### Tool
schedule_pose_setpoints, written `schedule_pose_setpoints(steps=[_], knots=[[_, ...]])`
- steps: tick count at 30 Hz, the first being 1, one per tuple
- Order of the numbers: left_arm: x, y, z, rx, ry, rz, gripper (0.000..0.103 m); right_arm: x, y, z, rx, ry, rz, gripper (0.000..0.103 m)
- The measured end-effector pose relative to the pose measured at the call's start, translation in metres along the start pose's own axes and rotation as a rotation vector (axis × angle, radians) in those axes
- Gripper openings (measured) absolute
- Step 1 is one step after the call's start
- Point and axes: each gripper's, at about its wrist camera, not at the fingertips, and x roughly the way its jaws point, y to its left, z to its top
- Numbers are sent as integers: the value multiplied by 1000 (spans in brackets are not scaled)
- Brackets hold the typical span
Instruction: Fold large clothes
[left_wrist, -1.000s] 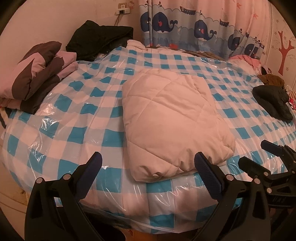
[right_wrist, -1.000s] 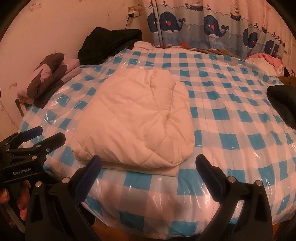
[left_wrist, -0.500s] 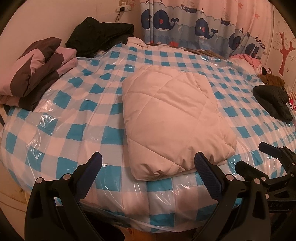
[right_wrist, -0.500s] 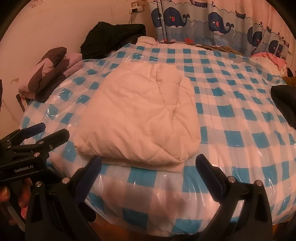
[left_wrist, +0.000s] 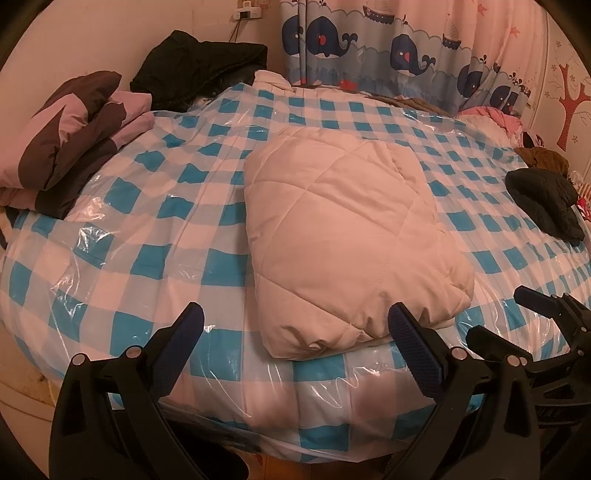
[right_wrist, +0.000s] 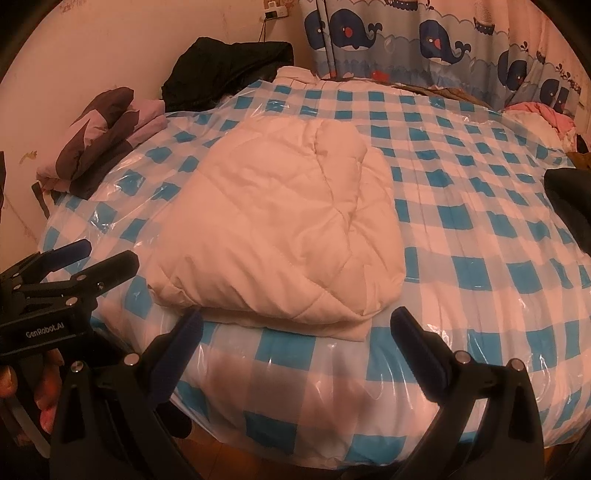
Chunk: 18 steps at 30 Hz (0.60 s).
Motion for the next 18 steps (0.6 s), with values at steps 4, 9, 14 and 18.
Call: schedule_pose_setpoints(steps=[4, 9, 14, 18], knots=[[0, 0, 0, 0, 1, 0, 96, 1, -1, 0, -1, 3, 3, 97], [2, 1, 3, 0, 3, -2, 96, 2, 0, 0, -2, 6, 6, 97], [2, 1, 3, -2, 3, -2, 96, 4, -1, 0, -4, 10, 12, 97], [1, 2, 2, -3, 6, -3, 96, 5, -2, -1, -4, 15, 14, 97]])
